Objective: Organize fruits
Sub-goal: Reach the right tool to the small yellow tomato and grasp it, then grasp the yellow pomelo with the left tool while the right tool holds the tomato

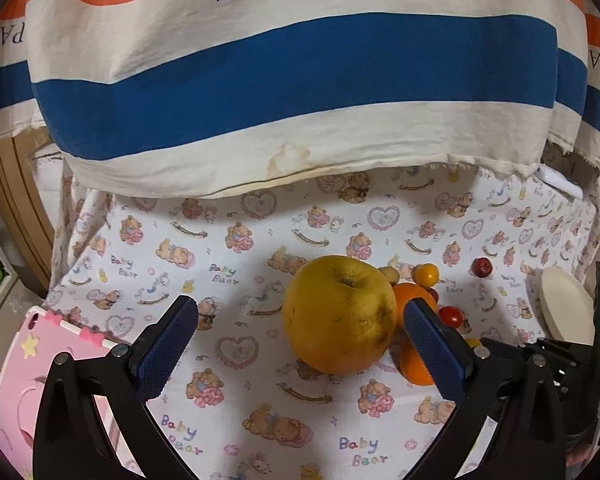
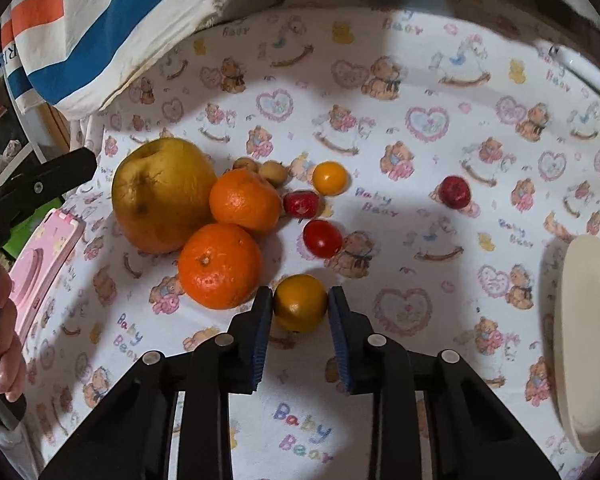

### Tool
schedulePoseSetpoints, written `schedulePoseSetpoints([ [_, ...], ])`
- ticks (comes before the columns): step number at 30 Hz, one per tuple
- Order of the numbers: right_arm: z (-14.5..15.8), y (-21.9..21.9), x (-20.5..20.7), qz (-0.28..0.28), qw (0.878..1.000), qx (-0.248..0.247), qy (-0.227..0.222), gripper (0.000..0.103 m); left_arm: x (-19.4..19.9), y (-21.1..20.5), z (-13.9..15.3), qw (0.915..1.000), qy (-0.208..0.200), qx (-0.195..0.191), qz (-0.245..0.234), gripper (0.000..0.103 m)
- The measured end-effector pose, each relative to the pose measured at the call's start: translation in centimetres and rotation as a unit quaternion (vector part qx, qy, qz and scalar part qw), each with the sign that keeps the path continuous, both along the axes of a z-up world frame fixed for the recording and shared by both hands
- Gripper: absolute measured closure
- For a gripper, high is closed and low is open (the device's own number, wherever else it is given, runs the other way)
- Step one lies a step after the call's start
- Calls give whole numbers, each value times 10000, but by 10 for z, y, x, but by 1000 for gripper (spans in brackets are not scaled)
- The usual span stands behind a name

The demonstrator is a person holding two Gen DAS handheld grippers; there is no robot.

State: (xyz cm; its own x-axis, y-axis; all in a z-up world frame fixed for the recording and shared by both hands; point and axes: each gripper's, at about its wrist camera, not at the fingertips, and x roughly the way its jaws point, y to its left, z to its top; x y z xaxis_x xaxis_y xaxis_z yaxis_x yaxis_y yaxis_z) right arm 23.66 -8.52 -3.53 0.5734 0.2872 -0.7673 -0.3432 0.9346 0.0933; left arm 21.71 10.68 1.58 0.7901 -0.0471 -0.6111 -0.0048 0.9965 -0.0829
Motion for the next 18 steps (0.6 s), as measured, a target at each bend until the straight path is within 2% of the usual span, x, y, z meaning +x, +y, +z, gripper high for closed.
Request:
schedulePoseSetpoints([
  [7,22,-15,-6,-325,9945,-3,-995,74,1,-3,-2,9999,29,10,-113,1],
  [10,32,-22,-10,-377,9920,206,-1183,73,4,-2,-4,9997,158,-89,-173,1],
  [18,36,-21,-12,-475,9894,123,-1369,74,15,-1,-17,9981,481,-277,-280,1],
])
